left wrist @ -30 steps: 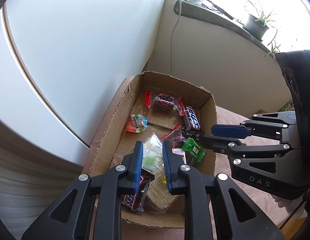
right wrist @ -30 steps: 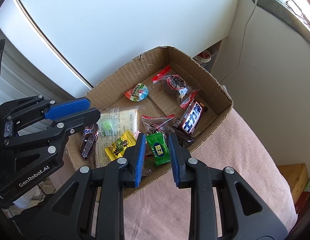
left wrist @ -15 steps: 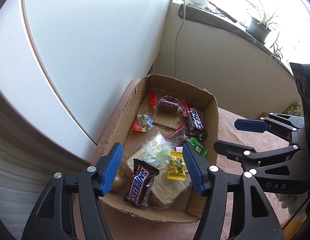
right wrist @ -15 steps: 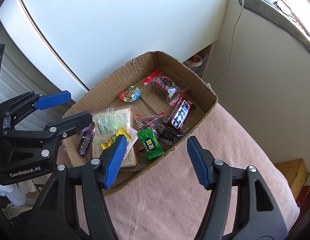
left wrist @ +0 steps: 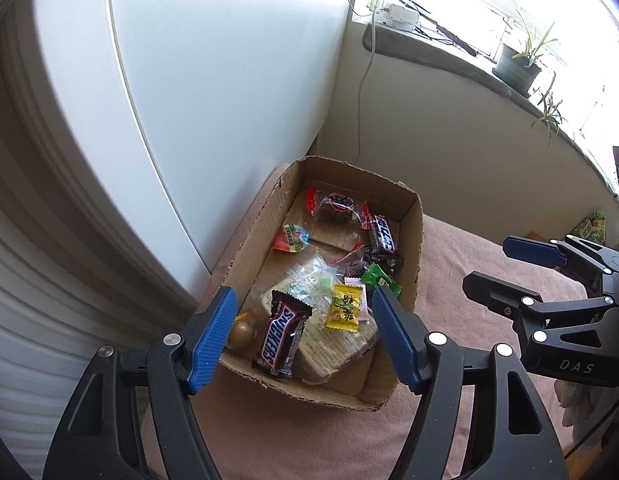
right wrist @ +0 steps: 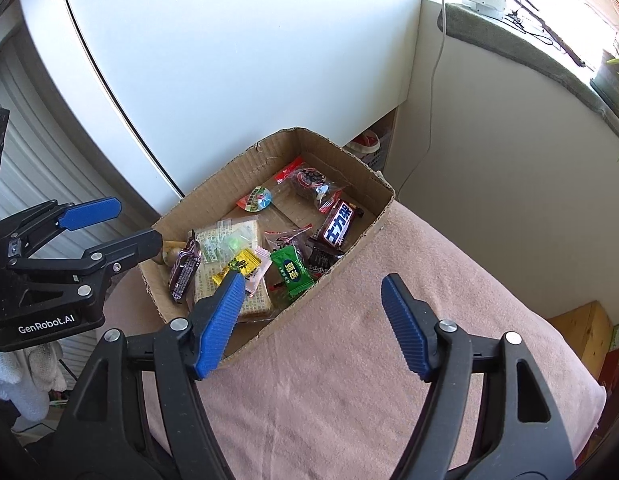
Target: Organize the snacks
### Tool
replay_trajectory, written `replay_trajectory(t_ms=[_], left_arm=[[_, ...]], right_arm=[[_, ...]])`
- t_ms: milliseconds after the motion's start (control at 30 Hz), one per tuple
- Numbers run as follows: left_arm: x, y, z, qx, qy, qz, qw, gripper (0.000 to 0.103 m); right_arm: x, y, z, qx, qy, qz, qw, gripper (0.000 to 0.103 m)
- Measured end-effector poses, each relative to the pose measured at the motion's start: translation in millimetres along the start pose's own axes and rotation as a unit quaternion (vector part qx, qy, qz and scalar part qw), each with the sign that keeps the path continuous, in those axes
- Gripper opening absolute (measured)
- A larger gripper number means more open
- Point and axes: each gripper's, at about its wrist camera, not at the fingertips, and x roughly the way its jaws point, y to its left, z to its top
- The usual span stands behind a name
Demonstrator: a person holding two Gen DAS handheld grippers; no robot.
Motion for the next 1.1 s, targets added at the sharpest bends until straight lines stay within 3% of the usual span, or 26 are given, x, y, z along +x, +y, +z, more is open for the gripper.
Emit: replay_trajectory(t_ms=[167,300,633,1100], left_arm=[[-17.3,-4.1,-5.3,-0.003,-0.009,0.011,0.9999,0.070],[-31.5,-7.1,-7.8,-0.001,-0.015,0.008,0.9999,0.070],[-58.8,-11.6,-17.4,-0.005,-0.026,0.006,0.9996,0.071],[-73.1,-16.5,-24.6,-0.001,-0.035,0.011,0.9993,0.071]], right_arm=[[-19.9,1.9,-8.1,0.013,-0.016,-0.014,1.000,0.075],[-33.2,-0.8,-16.3,0.025,-0.031,-0.029,0.999,0.082],[-62.0,-7.9,-33.4,0.047,-0.052,-0.054,0.996,0.083],[-74.9,-6.0,-43.9,0.056,-0.059,-0.052,0.995,0.083]])
